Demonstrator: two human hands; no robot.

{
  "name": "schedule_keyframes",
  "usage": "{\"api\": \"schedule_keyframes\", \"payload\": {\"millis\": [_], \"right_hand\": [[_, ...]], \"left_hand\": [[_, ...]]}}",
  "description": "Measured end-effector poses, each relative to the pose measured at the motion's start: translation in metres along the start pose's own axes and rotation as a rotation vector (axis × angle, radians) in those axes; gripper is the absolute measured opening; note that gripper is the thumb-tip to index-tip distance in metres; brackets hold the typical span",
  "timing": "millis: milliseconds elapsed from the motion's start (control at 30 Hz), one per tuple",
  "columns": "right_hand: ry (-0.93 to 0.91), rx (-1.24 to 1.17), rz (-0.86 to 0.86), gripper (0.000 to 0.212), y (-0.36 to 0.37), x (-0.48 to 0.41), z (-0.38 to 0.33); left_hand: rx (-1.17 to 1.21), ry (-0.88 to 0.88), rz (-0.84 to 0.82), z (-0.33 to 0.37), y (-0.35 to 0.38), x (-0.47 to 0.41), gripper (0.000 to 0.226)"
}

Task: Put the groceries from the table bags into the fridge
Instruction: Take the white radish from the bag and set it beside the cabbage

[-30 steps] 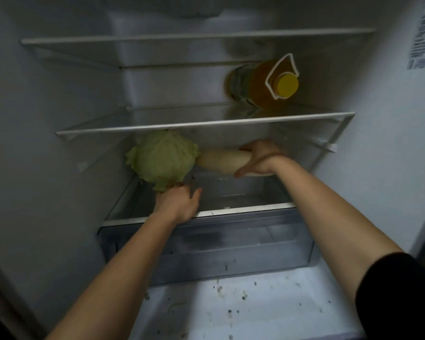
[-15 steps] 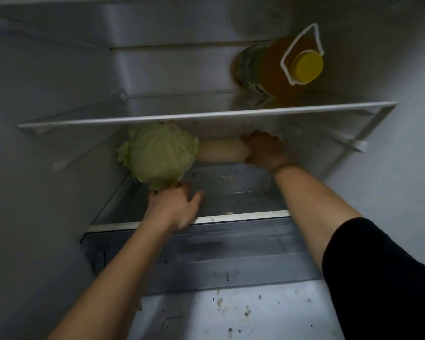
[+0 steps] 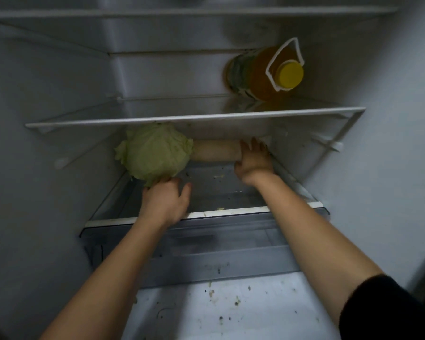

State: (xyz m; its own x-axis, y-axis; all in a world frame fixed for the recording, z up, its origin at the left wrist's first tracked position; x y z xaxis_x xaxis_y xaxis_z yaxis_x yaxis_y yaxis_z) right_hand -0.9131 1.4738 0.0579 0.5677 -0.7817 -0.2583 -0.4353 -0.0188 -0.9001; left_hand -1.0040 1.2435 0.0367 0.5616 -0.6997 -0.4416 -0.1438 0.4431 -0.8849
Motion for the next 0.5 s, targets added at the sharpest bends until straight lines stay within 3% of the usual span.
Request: {"api": "schedule_keyframes", "payload": {"millis": [100, 267, 500], "right_hand": [[0.012, -0.121, 0.129, 0.063, -0.025, 0.048, 0.009], [-0.028, -0.228, 0.365, 0.058, -0.046, 0.139, 0.028], [-0.124, -0.297, 0.419, 0.064, -0.011, 0.224, 0.059]], "left_hand": [[-0.085, 0.082, 0.194, 0.016, -0.031, 0.013, 0.053], [-0.100, 0.151, 0.504, 0.033, -0.064, 0.053, 0.039], [-0.017, -0.008, 0.466, 0.037, -0.030, 0.152, 0.052]]}}
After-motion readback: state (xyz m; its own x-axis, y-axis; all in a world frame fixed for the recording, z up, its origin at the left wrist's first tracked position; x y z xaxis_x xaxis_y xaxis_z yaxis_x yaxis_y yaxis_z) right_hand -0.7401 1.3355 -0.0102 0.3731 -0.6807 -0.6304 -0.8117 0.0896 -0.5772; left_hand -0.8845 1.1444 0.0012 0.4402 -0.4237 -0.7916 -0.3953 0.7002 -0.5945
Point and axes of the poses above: each hand's wrist, its own x-axis away from the middle knuckle, its own y-axis out of the palm, z = x × y, the point moved 10 cm from there along -x, towards the middle knuckle, and after that the axes turned 11 degrees about y, right-handed, at the moved point
